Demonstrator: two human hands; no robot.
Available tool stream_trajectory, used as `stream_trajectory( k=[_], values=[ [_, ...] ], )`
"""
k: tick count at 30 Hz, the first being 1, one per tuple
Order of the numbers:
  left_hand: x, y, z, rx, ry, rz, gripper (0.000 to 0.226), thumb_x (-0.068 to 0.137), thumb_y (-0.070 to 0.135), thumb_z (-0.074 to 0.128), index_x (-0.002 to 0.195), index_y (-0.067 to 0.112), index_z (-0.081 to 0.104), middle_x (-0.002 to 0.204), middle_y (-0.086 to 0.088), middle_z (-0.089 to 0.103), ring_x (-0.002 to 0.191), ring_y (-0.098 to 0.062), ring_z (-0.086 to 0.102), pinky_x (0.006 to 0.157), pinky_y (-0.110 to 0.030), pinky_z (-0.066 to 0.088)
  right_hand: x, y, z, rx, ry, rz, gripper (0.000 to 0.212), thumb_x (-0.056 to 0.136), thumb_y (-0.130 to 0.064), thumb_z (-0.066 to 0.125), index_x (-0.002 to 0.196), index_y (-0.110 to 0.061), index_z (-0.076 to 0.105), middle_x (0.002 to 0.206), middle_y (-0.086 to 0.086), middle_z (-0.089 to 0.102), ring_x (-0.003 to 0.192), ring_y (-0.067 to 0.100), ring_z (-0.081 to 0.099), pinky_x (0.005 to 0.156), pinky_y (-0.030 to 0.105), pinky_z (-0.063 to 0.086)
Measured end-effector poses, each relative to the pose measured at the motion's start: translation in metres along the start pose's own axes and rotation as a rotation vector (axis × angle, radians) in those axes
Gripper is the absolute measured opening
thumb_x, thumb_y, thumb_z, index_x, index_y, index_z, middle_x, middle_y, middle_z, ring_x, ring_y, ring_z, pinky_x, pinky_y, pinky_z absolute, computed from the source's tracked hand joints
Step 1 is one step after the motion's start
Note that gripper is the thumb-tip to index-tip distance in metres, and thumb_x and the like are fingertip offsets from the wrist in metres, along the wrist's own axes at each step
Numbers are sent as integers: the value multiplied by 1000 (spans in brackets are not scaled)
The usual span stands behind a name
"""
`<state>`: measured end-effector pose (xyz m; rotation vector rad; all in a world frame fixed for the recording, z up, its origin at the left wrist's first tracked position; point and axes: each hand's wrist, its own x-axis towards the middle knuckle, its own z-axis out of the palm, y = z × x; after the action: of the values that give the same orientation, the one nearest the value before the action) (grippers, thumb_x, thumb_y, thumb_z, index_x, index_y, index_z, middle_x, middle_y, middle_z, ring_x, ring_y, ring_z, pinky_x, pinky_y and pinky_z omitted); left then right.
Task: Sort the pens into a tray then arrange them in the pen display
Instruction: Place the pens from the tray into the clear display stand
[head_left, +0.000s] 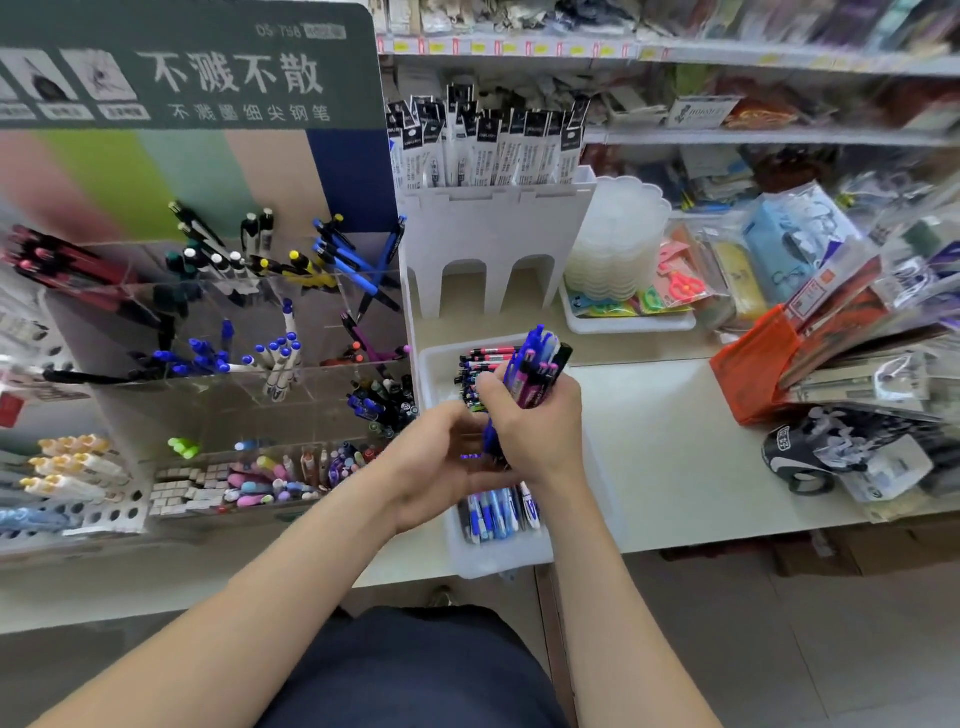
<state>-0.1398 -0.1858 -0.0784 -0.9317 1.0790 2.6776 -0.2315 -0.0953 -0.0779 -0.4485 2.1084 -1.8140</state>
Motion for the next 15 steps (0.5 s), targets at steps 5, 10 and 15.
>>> stream_trajectory(
  k=[5,10,15],
  values=[
    [-23,32,-19,373,-62,63,33,88,15,52,109,12,77,96,-10,69,78,-21,62,74,-36,58,9,-22,11,209,-222,186,14,82,-20,75,80,-10,65,74,5,60,72,21,60,70,35,53],
    [-48,53,-26,593,-128,327,40,86,-10,69,123,6,66,98,-12,72,90,-20,67,79,-33,55,6,-45,35,165,-552,172,6,88,-20,74,83,-21,70,81,5,67,80,22,67,78,41,56],
    [-56,61,-34,573,-19,498,53,93,-10,62,131,28,63,94,-29,61,81,-28,54,74,-46,51,1,-64,58,204,-676,153,12,94,-21,73,85,-16,67,81,12,59,77,28,58,61,32,51]
  ],
)
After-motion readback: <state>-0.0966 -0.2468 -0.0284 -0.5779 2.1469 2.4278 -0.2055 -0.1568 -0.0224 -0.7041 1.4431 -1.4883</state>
